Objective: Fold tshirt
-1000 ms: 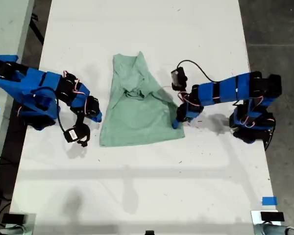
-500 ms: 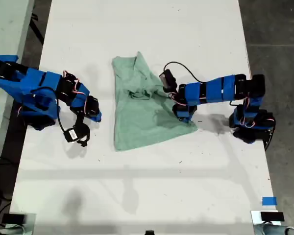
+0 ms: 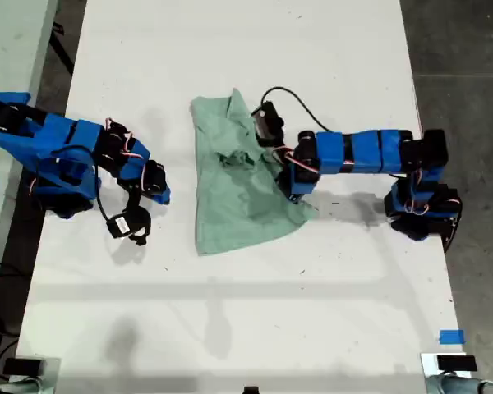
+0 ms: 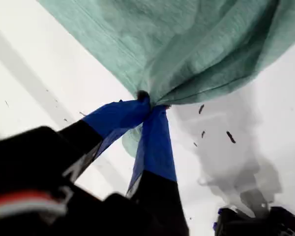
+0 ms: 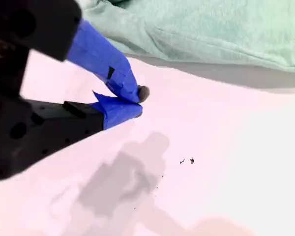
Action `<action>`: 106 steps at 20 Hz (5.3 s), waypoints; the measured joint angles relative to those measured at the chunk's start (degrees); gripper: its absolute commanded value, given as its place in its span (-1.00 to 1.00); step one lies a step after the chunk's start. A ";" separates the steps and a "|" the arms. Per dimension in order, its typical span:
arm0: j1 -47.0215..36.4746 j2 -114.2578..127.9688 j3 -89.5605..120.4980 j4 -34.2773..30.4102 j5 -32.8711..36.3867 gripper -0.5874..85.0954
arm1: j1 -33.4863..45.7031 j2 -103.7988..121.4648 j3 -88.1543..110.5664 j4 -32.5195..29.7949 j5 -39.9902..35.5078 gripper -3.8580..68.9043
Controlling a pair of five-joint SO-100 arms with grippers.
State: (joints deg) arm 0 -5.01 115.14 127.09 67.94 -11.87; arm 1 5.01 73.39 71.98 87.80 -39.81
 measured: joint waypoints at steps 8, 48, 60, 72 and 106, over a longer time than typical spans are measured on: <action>-0.09 0.44 0.00 0.53 0.00 -0.98 | -5.80 -25.66 -18.98 -10.81 8.96 0.02; -3.43 -29.27 -11.25 -11.25 5.98 -0.98 | 7.21 37.44 16.96 3.25 1.58 -0.20; -5.01 -26.10 -20.21 5.19 6.94 -0.98 | 7.03 41.75 22.59 0.79 2.20 -0.21; -5.80 -65.83 -69.08 17.14 14.94 -0.25 | 5.80 42.98 23.99 0.09 3.96 -0.21; 4.92 -33.57 -33.93 10.02 2.11 -0.36 | -7.21 -14.50 -19.95 2.02 13.80 0.16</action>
State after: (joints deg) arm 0 -0.09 81.56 93.16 77.96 -9.76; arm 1 -2.20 58.89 52.03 89.82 -26.02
